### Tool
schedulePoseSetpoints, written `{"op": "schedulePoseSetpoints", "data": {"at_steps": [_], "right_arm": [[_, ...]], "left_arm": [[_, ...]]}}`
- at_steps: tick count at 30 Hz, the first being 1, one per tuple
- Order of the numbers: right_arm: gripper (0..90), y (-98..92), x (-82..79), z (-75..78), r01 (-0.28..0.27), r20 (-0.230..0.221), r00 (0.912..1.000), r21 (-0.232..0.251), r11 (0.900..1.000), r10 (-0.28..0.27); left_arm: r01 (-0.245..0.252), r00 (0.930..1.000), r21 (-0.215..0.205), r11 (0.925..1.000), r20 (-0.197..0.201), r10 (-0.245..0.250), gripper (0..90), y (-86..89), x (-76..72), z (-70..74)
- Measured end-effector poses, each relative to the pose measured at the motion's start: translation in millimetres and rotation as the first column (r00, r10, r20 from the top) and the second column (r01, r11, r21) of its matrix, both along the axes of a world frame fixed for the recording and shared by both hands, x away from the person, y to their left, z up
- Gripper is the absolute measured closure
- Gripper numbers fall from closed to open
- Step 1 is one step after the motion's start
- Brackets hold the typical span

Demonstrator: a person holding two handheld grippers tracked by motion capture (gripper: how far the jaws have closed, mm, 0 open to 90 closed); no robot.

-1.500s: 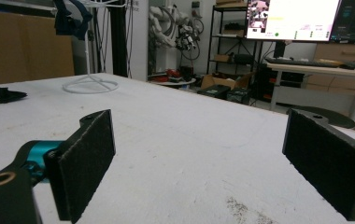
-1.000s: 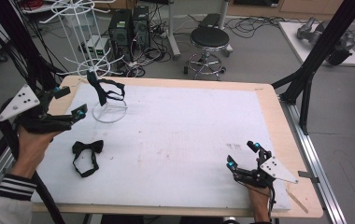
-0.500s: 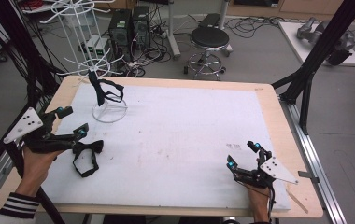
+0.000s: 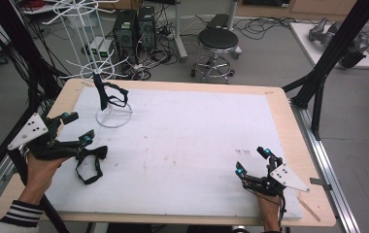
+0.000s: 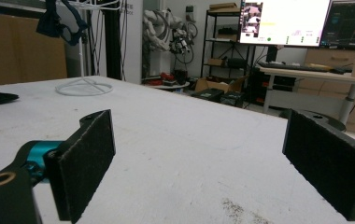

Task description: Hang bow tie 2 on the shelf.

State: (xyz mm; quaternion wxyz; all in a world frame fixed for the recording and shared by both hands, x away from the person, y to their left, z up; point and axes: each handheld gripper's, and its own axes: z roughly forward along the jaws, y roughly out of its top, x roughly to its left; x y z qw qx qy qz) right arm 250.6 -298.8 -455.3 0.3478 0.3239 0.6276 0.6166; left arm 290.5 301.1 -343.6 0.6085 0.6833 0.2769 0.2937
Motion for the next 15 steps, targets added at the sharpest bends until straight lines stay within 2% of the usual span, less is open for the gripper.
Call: {"op": "schedulePoseSetpoints", "data": {"at_steps": [15], "right_arm": [[8.7,-0.4,0.2,-0.1,0.004,0.001,1.0,0.004,1.0,-0.004]], "left_arm": [[-0.006,1.0,0.032,0.9995,-0.004,0.007,16.5,7.8,-1.1,5.7]]}}
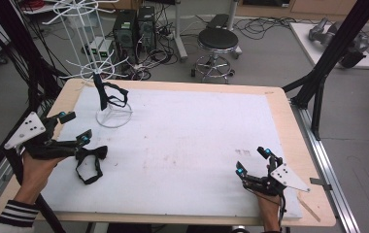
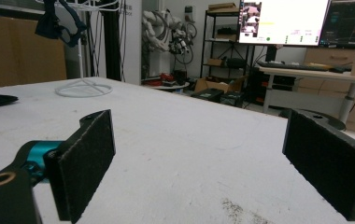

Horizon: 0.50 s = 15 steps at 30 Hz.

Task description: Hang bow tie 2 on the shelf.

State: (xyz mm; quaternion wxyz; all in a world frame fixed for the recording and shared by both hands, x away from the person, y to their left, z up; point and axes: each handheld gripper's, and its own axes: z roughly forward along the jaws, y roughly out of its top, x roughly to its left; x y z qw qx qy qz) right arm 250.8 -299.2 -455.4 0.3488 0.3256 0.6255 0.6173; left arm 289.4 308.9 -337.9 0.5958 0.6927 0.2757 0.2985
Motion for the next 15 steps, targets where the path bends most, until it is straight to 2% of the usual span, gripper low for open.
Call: {"op": "schedulePoseSetpoints", "data": {"at_steps": [3,6,10,15], "right_arm": [[8.7,0.1,-0.2,0.0,0.0,-0.001,1.0,0.001,1.0,0.0],[8.7,-0.1,-0.5,0.1,0.0,-0.003,1.0,0.003,1.0,0.0],[8.6,-1.3,0.2,0.0,0.004,-0.001,1.0,0.007,1.0,-0.004],[8.7,-1.9,0.2,0.0,0.003,-0.005,1.0,0.017,1.0,-0.003]], "left_arm": [[0.009,0.9999,0.018,0.9998,-0.006,-0.009,16.5,2.7,-0.1,2.6],[0.027,0.9994,0.065,0.9975,-0.022,-0.025,16.4,6.5,2.4,5.6],[0.036,0.9981,0.118,0.9923,-0.053,-0.03,16.5,11.3,7.9,8.3],[0.055,0.9959,0.163,0.985,-0.079,-0.043,15.9,15.0,13.2,11.4]]}}
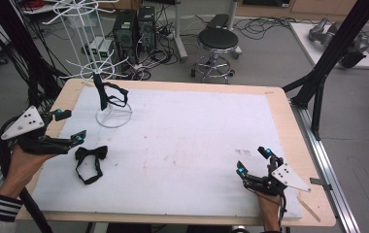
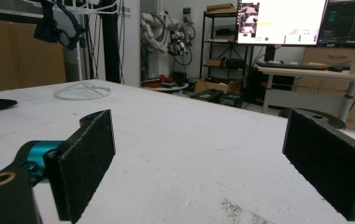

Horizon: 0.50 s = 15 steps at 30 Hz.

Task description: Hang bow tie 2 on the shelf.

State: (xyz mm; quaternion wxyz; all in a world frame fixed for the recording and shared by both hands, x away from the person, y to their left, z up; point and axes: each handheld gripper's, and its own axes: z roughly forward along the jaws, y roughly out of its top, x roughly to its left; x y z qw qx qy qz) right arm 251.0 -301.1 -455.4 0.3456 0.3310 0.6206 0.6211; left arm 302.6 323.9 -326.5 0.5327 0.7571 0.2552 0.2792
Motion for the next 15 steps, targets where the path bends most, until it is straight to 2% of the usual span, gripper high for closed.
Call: {"op": "schedulePoseSetpoints", "data": {"at_steps": [4,8,14,15], "right_arm": [[8.7,0.2,-1.0,0.3,0.002,-0.001,1.0,0.01,1.0,-0.002],[8.6,-0.8,-1.0,1.7,0.006,0.019,0.9998,0.016,1.0,-0.007],[8.7,-0.2,-1.4,1.9,0.007,0.017,0.9998,0.019,1.0,-0.008],[8.7,0.1,-1.6,1.8,0.009,0.016,0.9998,0.018,1.0,-0.009]], "left_arm": [[0.035,0.9989,0.044,0.9984,-0.032,-0.033,15.9,0.4,6.3,-0.7],[0.081,0.9944,0.091,0.9925,-0.075,-0.075,15.8,2.5,15.8,-4.5],[0.132,0.9863,0.157,0.9787,-0.12,-0.113,15.8,7.9,26.9,-9.2],[0.145,0.9842,0.176,0.9737,-0.127,-0.124,15.8,8.9,28.3,-9.2]]}}
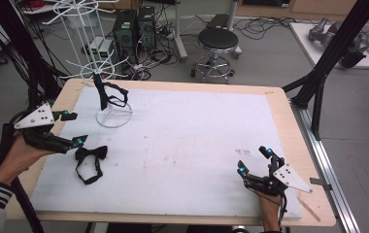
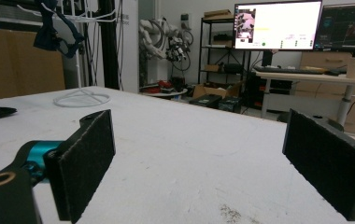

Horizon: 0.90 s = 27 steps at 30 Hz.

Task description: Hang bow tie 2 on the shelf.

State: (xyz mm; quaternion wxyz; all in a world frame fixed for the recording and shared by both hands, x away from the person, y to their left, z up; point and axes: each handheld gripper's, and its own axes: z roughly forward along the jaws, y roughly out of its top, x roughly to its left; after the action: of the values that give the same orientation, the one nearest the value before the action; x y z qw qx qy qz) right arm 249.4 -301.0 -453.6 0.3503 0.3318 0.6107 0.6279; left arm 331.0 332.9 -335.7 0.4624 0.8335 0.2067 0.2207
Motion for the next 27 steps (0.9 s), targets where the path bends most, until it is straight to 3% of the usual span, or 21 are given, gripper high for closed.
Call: {"op": "schedulePoseSetpoints", "data": {"at_steps": [8,14,19,24,25,27], "right_arm": [[8.7,1.6,-0.2,-0.1,-0.003,-0.004,1.0,0.001,1.0,0.003],[8.7,2.0,-0.3,-0.7,-0.001,-0.006,1.0,0.004,1.0,0.001],[8.7,2.4,-0.8,-0.8,0.002,-0.005,1.0,0.007,1.0,-0.002],[8.6,2.8,-0.8,-0.6,0.001,0.006,1.0,-0.001,1.0,-0.001],[8.7,3.1,-1.0,-0.6,-0.001,0.003,1.0,0.001,1.0,0.001],[8.7,3.1,-0.7,-0.6,0.0,0.006,1.0,-0.002,1.0,0.0]], "left_arm": [[0.051,0.9978,0.095,0.9942,-0.047,-0.046,15.8,2.8,7.3,-6.5],[0.103,0.992,0.149,0.9834,-0.087,-0.091,15.8,2.7,13.7,-11.5],[0.142,0.9851,0.213,0.9667,-0.126,-0.117,15.9,-2.3,18.8,-19.7],[0.179,0.9764,0.28,0.9431,-0.168,-0.135,16.0,-5.8,25.5,-25.3],[0.183,0.9751,0.28,0.9422,-0.174,-0.138,16.0,-6.4,26.6,-26.1],[0.196,0.9729,0.311,0.93,-0.18,-0.145,16.0,-7.5,28.7,-27.3]]}}
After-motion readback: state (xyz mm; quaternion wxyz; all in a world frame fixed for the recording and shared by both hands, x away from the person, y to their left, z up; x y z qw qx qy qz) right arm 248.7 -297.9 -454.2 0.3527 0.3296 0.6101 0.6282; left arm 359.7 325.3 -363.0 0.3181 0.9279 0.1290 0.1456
